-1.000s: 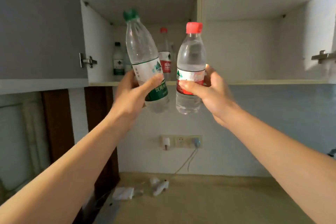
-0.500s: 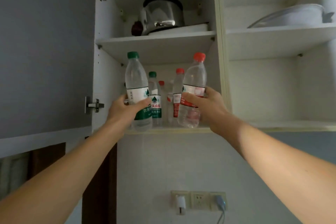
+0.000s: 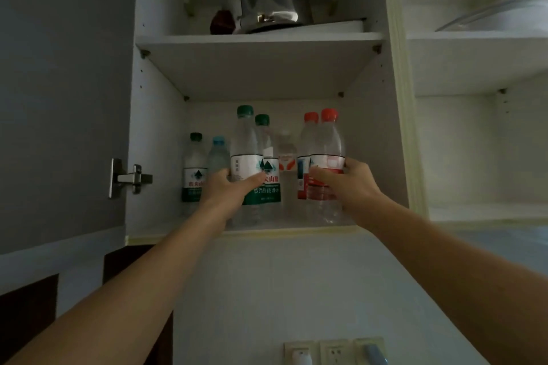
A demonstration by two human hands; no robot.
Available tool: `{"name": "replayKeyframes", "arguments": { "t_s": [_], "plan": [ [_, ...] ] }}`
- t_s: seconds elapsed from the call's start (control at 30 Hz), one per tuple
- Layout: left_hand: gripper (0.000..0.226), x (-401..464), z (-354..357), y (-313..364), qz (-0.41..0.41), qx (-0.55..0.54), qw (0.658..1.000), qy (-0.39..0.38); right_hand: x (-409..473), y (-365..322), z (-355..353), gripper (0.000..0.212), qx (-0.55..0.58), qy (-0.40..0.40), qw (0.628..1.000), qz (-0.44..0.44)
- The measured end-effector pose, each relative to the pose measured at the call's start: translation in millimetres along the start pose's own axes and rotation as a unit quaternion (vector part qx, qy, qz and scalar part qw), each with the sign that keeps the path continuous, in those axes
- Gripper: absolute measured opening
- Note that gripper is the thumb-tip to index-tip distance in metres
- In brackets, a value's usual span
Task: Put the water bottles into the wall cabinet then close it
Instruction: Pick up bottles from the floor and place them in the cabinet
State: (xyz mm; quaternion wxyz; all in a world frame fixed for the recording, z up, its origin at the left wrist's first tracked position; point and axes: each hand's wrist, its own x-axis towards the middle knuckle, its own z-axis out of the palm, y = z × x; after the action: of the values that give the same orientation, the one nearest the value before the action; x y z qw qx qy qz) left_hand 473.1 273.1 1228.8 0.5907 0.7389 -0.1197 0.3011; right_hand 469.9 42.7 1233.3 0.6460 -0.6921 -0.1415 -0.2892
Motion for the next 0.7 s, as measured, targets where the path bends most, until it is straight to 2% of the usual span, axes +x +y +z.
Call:
{"name": "replayKeyframes", "arguments": {
  "t_s": [0.1, 0.27, 0.53, 0.7],
  "plan": [
    [0.044, 8.3, 10.3, -5.6, 0.004, -0.001, 1.000, -0.004, 8.3, 6.0, 1.0, 0.031, -0.032, -0.010, 0.999, -0.007],
    [0.064, 21.8, 26.0, -12.0, -0.012, 0.013, 1.000, -0.011, 20.9, 13.3, 5.4, 0.036, -0.077, -0.016, 0.997, -0.008],
    [0.062, 25.5, 32.3, -10.5, -0.010, 0.057, 0.998, -0.005, 26.4, 17.5, 4.9, 0.036, -0.088, -0.021, 0.996, -0.012],
    [0.045, 8.6, 28.0, -3.5, 0.012, 0.203, 0.979, 0.004, 19.0, 12.8, -4.3, 0.033, -0.154, -0.051, 0.987, -0.002]
  ]
}}
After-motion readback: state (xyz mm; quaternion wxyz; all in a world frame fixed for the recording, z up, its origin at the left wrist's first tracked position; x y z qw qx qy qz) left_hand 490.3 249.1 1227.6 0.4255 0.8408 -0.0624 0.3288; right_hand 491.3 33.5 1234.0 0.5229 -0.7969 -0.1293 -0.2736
